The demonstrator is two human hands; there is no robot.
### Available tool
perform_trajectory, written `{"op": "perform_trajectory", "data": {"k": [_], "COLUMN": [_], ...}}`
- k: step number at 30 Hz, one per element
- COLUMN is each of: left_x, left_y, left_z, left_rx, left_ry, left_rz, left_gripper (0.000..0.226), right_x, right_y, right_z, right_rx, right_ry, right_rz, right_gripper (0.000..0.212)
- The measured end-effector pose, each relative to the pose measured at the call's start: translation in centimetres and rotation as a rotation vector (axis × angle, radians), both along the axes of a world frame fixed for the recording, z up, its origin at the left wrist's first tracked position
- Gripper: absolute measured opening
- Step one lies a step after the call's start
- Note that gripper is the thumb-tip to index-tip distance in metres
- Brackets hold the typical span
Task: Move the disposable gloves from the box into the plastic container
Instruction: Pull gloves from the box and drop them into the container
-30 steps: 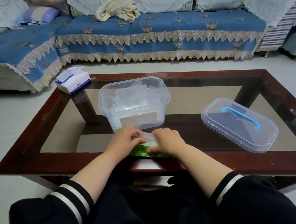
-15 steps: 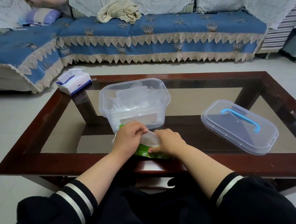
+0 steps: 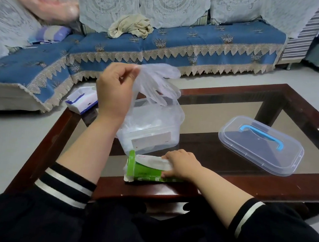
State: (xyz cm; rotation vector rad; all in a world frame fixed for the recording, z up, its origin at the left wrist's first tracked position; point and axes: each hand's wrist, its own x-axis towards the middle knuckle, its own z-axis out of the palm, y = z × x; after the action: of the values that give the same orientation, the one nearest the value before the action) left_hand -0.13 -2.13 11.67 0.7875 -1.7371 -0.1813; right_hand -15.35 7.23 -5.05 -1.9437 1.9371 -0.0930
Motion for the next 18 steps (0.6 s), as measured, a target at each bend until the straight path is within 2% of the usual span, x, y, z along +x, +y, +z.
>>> {"op": "perform_trajectory", "data": {"k": [2, 4, 8, 12, 15, 18], "left_x": [0.3, 0.2, -0.9, -2.1, -2.5, -2.6], "left_y": [-1.5, -2.9, -5.8, -7.4, -8.0, -8.7], "left_z": [-0.2, -1.5, -5.7, -8.1, -9.7, -10.8], "left_rx": [-0.173, -0.200, 0.109, 0.517, 0.648, 0.757], "left_ry": [-0.061, -0.247, -0.679, -0.957, -1.153, -1.258], "left_rz": [0.096, 0.139, 0.132, 0.074, 0.024, -0.023], "left_gripper": [0.023, 0.024, 0.027, 0.018, 0.018, 0.029], "right_x": [0.0, 0.0, -0.1, -0.3, -0.3, -0.4], "right_y": [0.0, -0.1, -0.2, -0.4, -0.6, -0.6], "right_z": [0.0, 0.0, 0.0, -0.1, -0.2, -0.3], "right_rx": [-0.012, -0.018, -0.010, -0.001, 0.007, 0.012], "right_ry": [0.001, 0.005, 0.005, -0.002, 0.001, 0.000], "right_rz": [-0.003, -0.002, 0.002, 0.002, 0.006, 0.009], "right_gripper": [0.069, 0.070, 0.070, 0.070, 0.071, 0.071]}}
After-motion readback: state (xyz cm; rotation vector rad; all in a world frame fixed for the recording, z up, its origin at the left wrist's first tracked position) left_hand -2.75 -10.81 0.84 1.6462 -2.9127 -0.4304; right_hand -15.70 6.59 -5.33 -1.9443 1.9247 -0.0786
